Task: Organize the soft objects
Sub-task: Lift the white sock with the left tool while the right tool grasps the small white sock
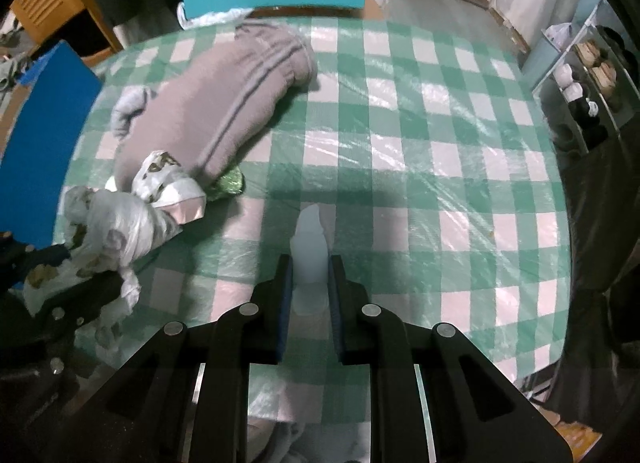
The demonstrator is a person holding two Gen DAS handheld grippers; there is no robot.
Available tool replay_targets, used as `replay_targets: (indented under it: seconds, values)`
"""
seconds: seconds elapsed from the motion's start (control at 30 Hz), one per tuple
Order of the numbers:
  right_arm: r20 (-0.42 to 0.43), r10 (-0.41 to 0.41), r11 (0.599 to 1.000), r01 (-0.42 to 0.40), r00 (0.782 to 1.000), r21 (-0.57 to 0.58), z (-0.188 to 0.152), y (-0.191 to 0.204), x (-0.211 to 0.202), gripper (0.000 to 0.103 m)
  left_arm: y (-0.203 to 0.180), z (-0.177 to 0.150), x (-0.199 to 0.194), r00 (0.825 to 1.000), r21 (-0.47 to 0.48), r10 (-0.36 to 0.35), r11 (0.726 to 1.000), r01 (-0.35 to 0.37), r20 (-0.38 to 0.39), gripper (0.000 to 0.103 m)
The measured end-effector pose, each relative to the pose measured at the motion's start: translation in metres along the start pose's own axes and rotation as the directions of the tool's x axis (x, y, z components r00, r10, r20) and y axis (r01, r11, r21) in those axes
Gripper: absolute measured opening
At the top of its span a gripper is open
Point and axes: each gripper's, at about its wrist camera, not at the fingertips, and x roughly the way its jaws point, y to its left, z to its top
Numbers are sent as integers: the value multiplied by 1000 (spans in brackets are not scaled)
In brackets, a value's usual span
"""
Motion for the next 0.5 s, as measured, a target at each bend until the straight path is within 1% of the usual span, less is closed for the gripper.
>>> replay_targets:
  seconds: [0.3,0.5]
  values:
    - [86,61,998,-60,994,-10,-8,10,-42,16,17,5,-31,996,-37,36,999,-33,76,28]
    - [129,81,996,-78,988,-32,-6,17,-61,16,29,5,-50,991,-55,68,997,-62,117,28]
